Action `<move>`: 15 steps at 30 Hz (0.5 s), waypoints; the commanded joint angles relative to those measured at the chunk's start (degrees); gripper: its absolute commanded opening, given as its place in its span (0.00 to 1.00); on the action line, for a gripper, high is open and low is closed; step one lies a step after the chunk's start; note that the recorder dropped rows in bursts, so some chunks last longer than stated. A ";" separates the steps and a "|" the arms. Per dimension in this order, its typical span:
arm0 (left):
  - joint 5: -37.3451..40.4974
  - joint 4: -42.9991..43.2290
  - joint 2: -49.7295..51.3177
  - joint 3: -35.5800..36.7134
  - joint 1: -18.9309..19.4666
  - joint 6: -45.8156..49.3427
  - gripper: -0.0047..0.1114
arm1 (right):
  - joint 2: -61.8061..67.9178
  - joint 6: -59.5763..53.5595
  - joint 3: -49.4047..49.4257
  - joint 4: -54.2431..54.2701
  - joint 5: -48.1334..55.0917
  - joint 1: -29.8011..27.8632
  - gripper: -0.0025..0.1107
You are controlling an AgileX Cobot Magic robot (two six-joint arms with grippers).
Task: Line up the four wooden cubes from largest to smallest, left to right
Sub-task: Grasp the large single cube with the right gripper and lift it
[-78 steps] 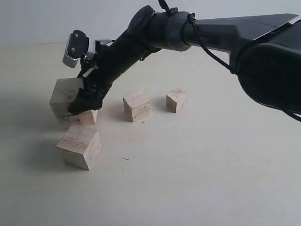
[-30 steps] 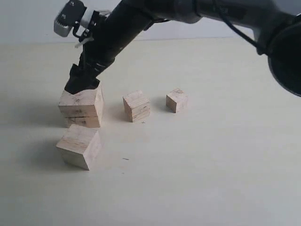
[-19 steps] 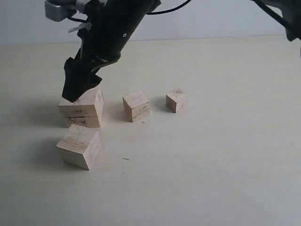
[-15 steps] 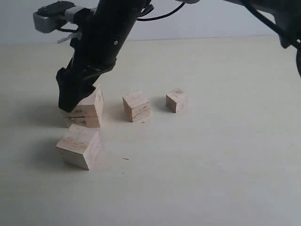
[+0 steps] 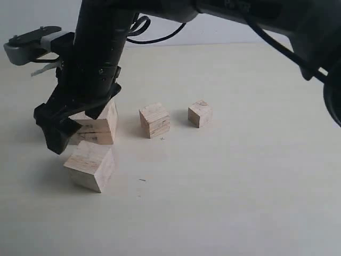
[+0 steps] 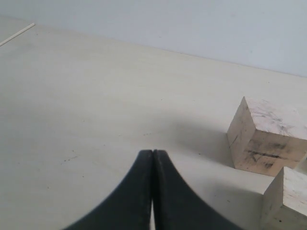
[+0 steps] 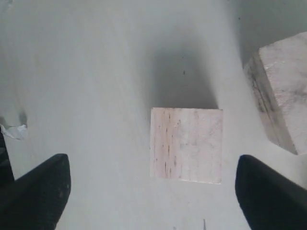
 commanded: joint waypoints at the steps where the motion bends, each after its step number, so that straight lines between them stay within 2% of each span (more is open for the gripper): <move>1: -0.28 -0.06 -0.31 -0.04 -0.27 -0.10 0.04 | 1.65 0.52 -0.24 -3.99 0.15 1.31 0.78; 15: -0.28 -0.06 -0.31 -0.04 -0.27 -0.10 0.04 | 3.37 -3.42 4.94 -6.19 0.15 1.98 0.78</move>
